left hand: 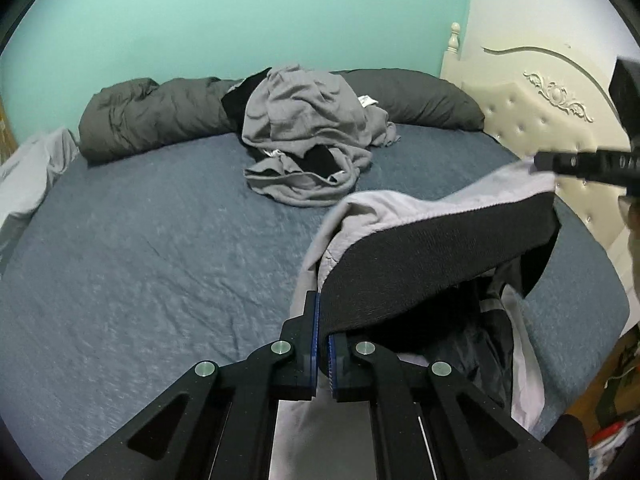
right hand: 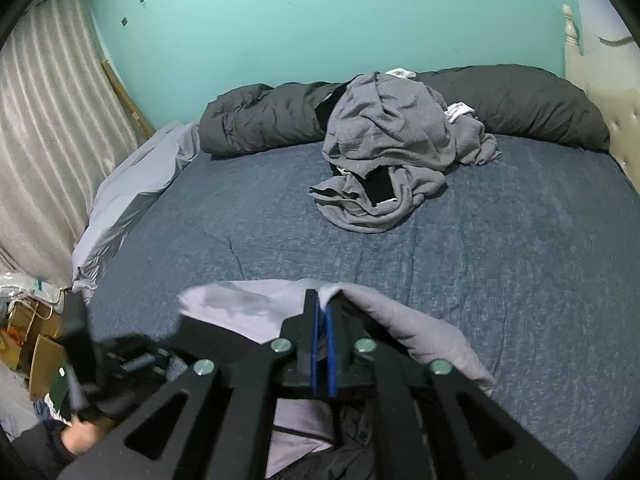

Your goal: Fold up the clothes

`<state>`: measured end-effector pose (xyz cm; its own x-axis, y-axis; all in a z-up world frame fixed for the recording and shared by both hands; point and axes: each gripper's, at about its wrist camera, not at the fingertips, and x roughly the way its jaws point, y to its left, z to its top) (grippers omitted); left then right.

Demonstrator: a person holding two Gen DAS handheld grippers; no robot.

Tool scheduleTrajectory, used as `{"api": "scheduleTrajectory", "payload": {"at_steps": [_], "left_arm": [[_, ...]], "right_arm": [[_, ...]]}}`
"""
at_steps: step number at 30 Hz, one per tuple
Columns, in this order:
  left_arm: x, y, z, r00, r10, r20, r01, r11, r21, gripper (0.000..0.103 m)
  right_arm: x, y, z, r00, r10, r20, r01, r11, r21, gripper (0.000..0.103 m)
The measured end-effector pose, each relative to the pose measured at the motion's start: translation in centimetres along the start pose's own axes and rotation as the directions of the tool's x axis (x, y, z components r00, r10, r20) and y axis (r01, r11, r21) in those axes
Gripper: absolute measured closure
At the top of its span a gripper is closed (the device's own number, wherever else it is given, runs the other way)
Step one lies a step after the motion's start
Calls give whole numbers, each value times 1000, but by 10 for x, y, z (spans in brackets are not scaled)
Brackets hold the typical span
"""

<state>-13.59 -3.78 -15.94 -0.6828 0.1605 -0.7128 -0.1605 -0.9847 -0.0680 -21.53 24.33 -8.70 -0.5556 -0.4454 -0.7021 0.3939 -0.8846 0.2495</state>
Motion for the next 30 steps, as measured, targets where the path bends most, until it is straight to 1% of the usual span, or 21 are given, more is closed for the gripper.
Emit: {"api": "scheduleTrajectory", "payload": {"at_steps": [5,7,9,10,11,13,15,19,22,25,30], "left_arm": [[-8,1,11,1000,-5,-3,5,1000,17,100],[-9,0,13,1000,-6,-4,7,1000,15,100],[-9,0,14,1000,-10,-5,10,1000,5,100],[-9,0,14,1000,-11,-6,11,1000,0,100],[-8,0,14,1000,-10,-5,10,1000,1,100],[-8,-2,13,1000,-8,-6,8,1000,8,100],[-8,-3,12,1000,-7,-12,7,1000,12,100],[-8,-4,10,1000,-10,-13,10,1000,17,100],[-7,-6,11,1000,-13,-16,13,1000,24,100],[-8,-6,13,1000,-20,-11,20,1000,14,100],[-9,-7,13,1000,-17,-14,17,1000,15,100]], "right_arm": [[3,-10,-8,1000,-12,-1,12,1000,8,84],[2,-9,-16,1000,-26,-9,26,999,-33,79],[0,-10,-24,999,-41,-7,40,997,-60,67],[1,-14,-28,999,-37,-17,36,998,-52,52],[2,-19,-32,999,-29,-29,28,999,-40,41],[4,-28,-39,998,-38,-54,37,999,-17,40],[3,-36,-45,997,-55,-53,54,999,-5,40],[1,-43,-63,999,-12,-50,14,999,33,40],[0,-36,-84,999,16,-47,-16,1000,-8,40],[15,-30,-108,995,10,-104,-16,998,-58,40],[41,-13,-138,988,-26,-150,7,992,-125,40]]}}
